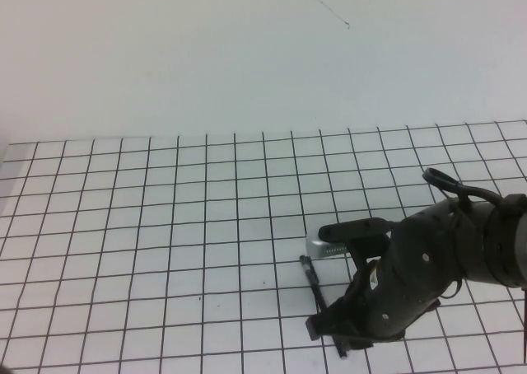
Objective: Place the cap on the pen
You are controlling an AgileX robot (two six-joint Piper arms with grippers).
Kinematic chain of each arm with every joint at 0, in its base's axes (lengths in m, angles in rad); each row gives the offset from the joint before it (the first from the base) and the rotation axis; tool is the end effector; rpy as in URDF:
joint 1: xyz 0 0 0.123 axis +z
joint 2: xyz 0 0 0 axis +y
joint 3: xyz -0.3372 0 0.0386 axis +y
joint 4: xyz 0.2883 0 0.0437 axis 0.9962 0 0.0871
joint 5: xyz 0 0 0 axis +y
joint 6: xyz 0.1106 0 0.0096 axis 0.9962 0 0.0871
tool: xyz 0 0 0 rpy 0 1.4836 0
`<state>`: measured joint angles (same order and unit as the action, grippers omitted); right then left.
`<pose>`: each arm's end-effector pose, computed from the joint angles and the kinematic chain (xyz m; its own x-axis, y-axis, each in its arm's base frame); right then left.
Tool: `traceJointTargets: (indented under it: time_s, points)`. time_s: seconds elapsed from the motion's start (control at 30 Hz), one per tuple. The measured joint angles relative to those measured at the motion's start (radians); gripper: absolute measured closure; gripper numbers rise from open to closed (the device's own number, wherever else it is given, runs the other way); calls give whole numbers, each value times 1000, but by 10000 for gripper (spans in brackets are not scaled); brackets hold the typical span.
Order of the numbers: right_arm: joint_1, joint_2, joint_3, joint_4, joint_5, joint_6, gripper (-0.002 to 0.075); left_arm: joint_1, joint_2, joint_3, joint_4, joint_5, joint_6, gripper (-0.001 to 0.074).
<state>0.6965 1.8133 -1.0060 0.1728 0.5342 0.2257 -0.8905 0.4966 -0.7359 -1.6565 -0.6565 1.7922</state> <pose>0.2886 0.2541 0.1581 -0.9187 -0.2929 -0.2650 -0.3482 0.9172 0.1935 0.1008 -0.0173 0.4511 0.1891 -0.0909 -0.9778 0.2276 0.9726 -0.0464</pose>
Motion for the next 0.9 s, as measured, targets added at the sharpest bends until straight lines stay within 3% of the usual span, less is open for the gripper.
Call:
traceJointTargets:
  time_s: [0.33,0.47,0.5,0.9]
  points:
    - [0,-124,0,-71,50,16,553,0,-43,0,-106,-15,114,735]
    - [2,-234,0,-156,50,45,724,1,-80,17,-106,-47,200,735]
    - [2,-266,0,-173,53,53,723,1,-102,65,-175,-50,226,735]
    - [2,-614,0,-298,168,43,723,0,-407,236,-109,70,196,734]
